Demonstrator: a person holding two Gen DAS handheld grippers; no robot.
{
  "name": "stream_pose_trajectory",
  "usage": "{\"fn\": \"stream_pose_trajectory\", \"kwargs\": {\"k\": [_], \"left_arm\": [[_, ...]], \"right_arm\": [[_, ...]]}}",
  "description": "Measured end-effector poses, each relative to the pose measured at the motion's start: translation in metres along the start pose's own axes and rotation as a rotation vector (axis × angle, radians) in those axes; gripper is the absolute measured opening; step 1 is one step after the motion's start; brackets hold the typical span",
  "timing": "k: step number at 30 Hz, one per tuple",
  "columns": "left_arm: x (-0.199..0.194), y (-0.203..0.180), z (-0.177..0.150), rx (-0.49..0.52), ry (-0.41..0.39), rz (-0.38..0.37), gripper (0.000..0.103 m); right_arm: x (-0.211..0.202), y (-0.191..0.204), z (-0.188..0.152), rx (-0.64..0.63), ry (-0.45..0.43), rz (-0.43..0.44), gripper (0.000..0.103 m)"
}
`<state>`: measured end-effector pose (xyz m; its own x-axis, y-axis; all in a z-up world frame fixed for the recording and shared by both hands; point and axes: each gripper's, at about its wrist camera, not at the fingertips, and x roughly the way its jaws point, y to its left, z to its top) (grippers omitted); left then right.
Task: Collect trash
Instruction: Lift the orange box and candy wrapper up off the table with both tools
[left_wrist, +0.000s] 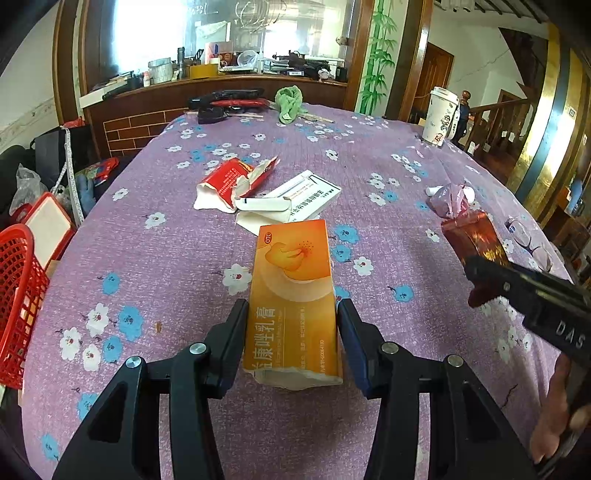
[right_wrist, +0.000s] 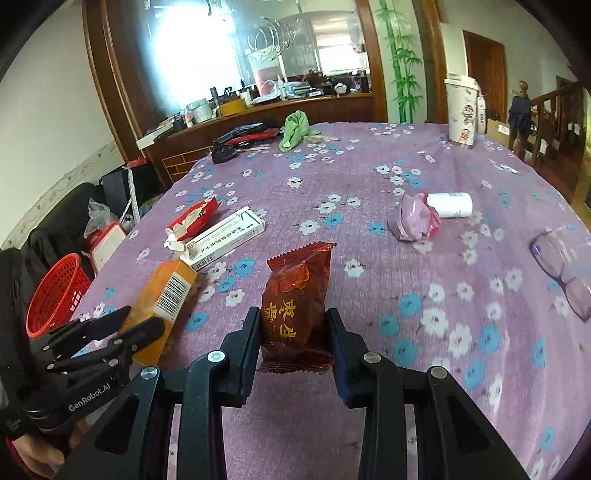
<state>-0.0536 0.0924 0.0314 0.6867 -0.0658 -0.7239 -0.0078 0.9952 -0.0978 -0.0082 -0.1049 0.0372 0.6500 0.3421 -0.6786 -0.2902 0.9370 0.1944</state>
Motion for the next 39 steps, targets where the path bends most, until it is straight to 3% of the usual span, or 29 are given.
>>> {"fn": "stream_pose_trajectory", "kwargs": {"k": [8, 25, 29, 39], "left_arm": [[-0.014, -0.006, -0.007, 0.020, -0.044, 0.032, 0.048], [-0.053, -0.022, -0.025, 0.057, -0.091, -0.032, 0.048], [-0.064, -0.024, -0.033, 0.084, -0.118, 0.008, 0.048], [-0.082, -0.021, -0.044, 0.088, -0.143, 0.028, 0.048]], "right_arm": [[-0.006, 0.000, -0.009, -0.002, 0.011, -0.017, 0.037], [-0.061, 0.023, -0.029, -0.053, -0.017, -0.067, 0.037], [-0.069, 0.030, -0.032, -0.069, -0.024, -0.076, 0.037], [-0.082, 0.046, -0.037, -0.104, -0.030, -0.088, 0.037]]}}
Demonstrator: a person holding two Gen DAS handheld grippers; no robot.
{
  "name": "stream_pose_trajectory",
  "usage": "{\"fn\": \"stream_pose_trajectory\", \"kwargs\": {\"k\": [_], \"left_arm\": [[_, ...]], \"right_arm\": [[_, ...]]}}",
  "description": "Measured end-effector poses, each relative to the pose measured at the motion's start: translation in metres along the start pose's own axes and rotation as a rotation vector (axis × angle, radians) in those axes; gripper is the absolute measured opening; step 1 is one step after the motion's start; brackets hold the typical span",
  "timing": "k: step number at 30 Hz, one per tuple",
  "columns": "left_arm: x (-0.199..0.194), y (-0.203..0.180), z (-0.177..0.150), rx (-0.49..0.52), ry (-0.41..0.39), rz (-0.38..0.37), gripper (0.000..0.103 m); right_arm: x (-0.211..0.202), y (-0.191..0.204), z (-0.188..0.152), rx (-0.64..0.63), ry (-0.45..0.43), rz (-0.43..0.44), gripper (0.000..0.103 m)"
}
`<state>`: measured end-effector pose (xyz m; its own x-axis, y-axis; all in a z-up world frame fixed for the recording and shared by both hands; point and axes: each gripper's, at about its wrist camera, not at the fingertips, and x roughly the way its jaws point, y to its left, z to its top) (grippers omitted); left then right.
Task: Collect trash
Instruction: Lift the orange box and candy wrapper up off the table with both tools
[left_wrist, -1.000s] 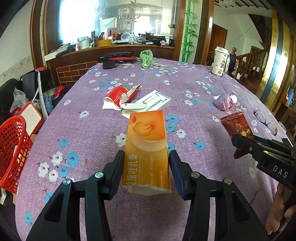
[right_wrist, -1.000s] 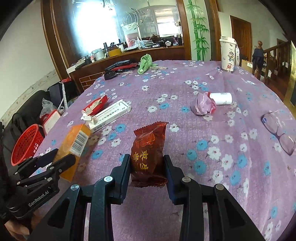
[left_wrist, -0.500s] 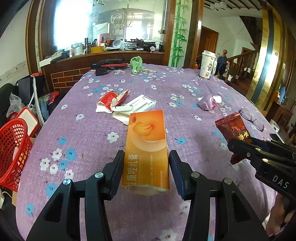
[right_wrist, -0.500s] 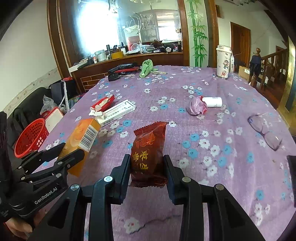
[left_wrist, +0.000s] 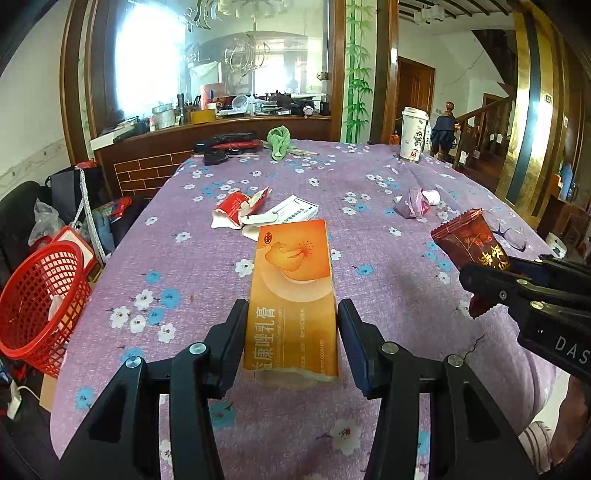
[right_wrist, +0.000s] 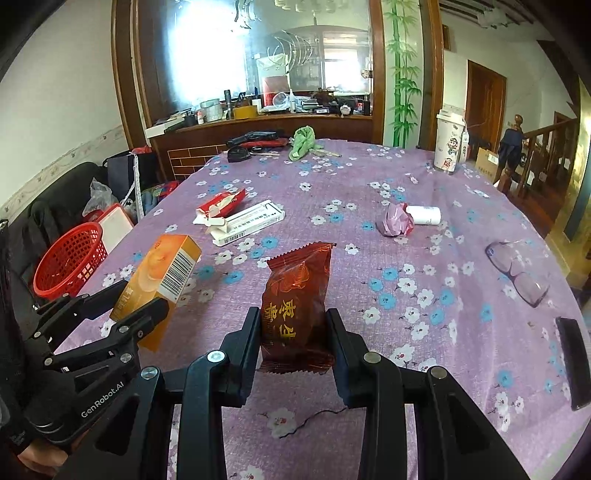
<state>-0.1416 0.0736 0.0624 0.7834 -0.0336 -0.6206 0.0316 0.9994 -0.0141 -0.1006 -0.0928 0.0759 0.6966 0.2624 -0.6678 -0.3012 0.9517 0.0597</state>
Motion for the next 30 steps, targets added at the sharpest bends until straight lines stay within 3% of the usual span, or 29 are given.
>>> {"fn": "stream_pose_trajectory", "kwargs": {"k": [11, 30], "left_arm": [[-0.0007, -0.0034, -0.0047, 0.027, -0.013, 0.056, 0.048], [-0.0009, 0.0041, -0.0056, 0.014, -0.024, 0.080, 0.048]], "right_arm": [[0.0051, 0.0013, -0.0031, -0.005, 0.019, -0.001, 0.037], [0.0091, 0.0042, -0.0037, -0.014, 0.028, -0.003, 0.037]]}}
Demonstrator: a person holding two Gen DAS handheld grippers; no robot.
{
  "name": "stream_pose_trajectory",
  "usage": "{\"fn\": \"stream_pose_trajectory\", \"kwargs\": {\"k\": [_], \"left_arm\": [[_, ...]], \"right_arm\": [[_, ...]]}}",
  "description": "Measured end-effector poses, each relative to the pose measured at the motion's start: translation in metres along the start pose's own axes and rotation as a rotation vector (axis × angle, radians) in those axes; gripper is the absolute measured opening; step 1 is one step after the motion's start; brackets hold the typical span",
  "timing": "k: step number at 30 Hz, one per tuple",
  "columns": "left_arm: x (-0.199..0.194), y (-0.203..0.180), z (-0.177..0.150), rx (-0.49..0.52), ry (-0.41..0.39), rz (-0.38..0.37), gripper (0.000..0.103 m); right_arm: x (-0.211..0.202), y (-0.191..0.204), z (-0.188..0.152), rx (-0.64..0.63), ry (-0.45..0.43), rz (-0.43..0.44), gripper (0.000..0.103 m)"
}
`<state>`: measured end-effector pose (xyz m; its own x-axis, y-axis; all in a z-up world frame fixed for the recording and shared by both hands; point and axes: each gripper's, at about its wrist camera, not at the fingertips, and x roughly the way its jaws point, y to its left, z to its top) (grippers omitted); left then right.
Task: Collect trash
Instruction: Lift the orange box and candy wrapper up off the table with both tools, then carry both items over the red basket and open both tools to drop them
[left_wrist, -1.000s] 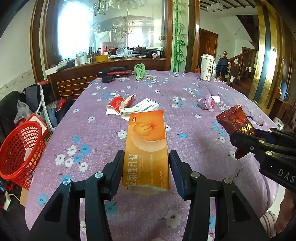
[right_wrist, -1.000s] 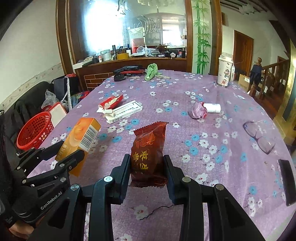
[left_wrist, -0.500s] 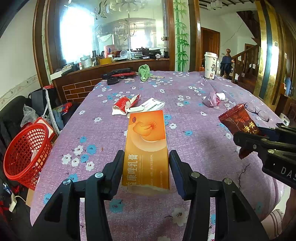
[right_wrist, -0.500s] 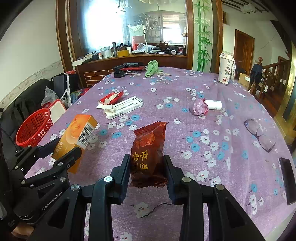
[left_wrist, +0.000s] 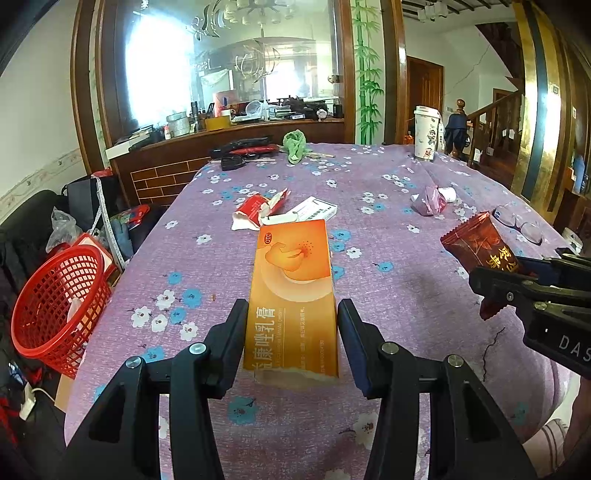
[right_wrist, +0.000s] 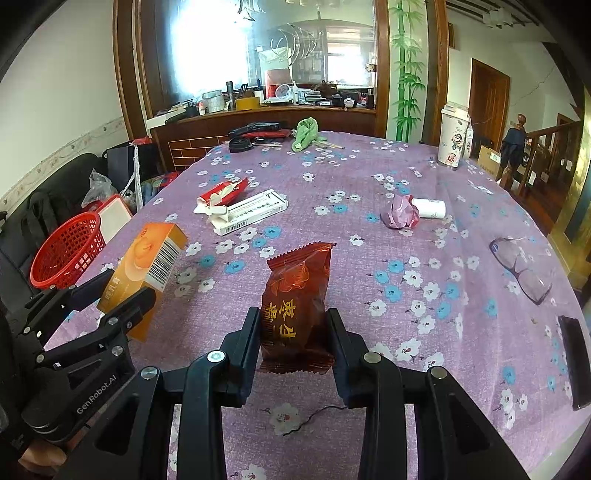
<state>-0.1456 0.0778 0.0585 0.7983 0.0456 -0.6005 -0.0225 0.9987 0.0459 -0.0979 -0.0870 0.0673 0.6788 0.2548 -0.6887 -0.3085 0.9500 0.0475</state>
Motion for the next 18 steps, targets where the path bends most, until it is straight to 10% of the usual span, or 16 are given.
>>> {"fn": "stream_pose_trajectory", "kwargs": {"k": [18], "left_arm": [[0.003, 0.019, 0.003, -0.040, -0.008, 0.021, 0.048]], "right_arm": [[0.010, 0.016, 0.013, -0.043, 0.006, 0.012, 0.037]]}}
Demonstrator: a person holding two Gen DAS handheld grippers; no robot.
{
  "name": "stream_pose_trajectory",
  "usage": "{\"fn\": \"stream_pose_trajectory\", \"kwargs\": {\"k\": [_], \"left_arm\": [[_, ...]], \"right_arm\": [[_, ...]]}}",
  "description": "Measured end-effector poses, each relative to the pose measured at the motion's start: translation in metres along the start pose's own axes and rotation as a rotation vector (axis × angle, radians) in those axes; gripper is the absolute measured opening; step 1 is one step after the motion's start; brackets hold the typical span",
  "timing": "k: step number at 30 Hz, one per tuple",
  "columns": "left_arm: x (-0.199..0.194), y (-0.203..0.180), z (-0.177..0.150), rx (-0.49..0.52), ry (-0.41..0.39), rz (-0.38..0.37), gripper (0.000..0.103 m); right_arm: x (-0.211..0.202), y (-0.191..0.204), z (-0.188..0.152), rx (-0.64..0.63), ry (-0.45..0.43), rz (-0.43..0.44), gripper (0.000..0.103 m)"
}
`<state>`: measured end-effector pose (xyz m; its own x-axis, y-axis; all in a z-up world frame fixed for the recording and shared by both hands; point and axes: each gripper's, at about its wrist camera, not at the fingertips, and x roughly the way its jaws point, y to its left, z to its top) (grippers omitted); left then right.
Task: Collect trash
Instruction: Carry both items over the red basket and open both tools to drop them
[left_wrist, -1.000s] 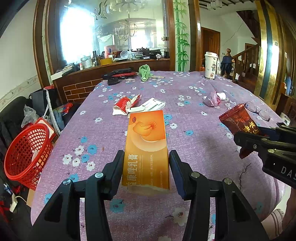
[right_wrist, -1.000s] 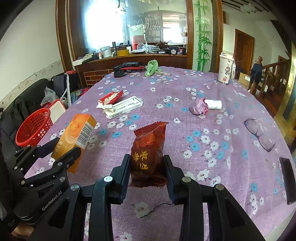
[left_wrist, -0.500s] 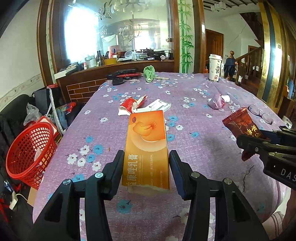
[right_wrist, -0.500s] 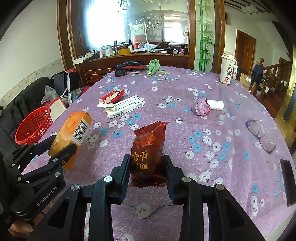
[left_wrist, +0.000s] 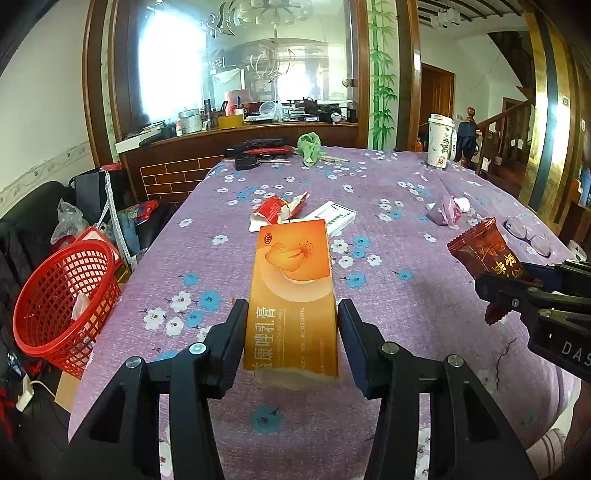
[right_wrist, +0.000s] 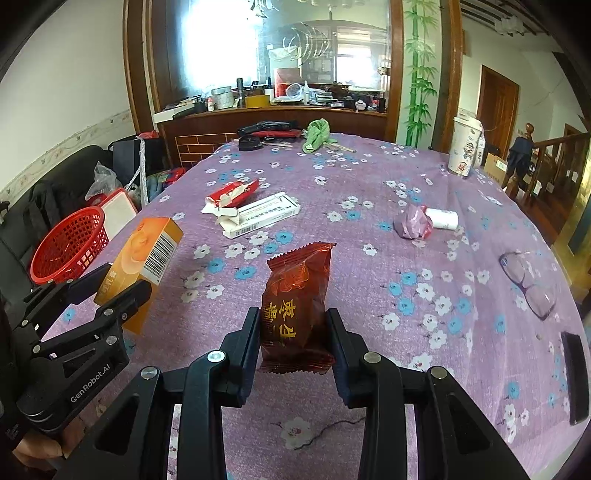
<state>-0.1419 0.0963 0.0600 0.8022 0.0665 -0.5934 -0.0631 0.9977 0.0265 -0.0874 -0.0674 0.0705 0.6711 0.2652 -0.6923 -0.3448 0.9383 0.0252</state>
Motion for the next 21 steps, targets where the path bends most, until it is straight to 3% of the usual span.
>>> {"fn": "stream_pose_trajectory", "kwargs": {"k": [13, 21], "left_arm": [[-0.004, 0.048, 0.005, -0.073, -0.021, 0.055, 0.048], [-0.018, 0.105, 0.013, -0.168, -0.064, 0.153, 0.048]], "right_arm": [[0.026, 0.038, 0.024, -0.066, 0.029, 0.063, 0.037], [0.035, 0.088, 0.050, -0.161, 0.027, 0.132, 0.037]]}}
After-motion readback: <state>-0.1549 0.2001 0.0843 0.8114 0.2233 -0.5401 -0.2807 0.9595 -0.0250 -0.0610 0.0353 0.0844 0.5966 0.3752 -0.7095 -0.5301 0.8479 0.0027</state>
